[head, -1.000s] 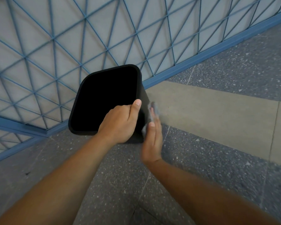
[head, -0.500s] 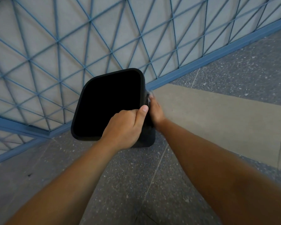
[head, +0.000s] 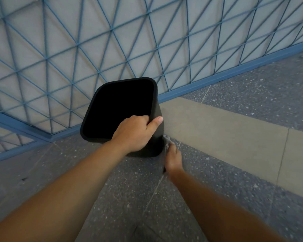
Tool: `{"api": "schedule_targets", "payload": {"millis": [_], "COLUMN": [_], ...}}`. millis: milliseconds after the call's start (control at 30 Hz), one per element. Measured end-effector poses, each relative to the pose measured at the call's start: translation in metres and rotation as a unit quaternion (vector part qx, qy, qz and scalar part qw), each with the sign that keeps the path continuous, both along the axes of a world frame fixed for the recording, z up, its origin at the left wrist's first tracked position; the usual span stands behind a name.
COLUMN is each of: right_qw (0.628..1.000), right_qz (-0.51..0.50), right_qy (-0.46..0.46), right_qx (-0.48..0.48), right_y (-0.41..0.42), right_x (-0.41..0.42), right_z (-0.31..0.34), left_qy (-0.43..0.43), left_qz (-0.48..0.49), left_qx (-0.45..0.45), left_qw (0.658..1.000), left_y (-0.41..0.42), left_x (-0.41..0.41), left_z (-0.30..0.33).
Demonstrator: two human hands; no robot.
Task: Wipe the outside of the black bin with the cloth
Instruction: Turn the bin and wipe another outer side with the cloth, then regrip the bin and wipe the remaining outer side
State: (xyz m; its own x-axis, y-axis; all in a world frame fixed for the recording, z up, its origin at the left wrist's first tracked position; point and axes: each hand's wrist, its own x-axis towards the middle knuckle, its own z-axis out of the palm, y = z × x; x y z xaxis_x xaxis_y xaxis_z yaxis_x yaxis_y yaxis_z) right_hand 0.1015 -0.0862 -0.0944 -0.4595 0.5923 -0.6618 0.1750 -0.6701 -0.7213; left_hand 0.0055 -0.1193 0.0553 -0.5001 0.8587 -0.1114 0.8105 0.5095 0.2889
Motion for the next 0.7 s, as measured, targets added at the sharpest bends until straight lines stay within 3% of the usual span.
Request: {"api": "schedule_targets", "payload": {"millis": [167,300,367,567,700], "right_qw": [0.999,0.997,0.996,0.985,0.988], "right_qz": [-0.035,-0.074,-0.083,-0.138,-0.136], "right_qy": [-0.008,0.011,0.026,0.098,0.071], "right_qx": [-0.004,0.010,0.004,-0.022,-0.005], "right_y": [0.034,0.059,0.063,0.061,0.060], "right_x": [0.016,0.017,0.014,0.014,0.016], "right_z": [0.012,0.026,0.028,0.024,0.038], "left_qy": [0.031,-0.095,-0.119,0.000,0.133], "left_qz": [-0.005,0.038,0.057,0.137,0.100], "left_qx": [-0.098,-0.104,-0.084,-0.039,-0.051], "left_qw": [0.995,0.989,0.988,0.990,0.985], "left_y": [0.000,0.002,0.005,0.033,0.033], "left_x": [-0.005,-0.018,-0.015,0.009,0.013], "left_z": [0.008,0.016,0.018,0.007,0.002]}}
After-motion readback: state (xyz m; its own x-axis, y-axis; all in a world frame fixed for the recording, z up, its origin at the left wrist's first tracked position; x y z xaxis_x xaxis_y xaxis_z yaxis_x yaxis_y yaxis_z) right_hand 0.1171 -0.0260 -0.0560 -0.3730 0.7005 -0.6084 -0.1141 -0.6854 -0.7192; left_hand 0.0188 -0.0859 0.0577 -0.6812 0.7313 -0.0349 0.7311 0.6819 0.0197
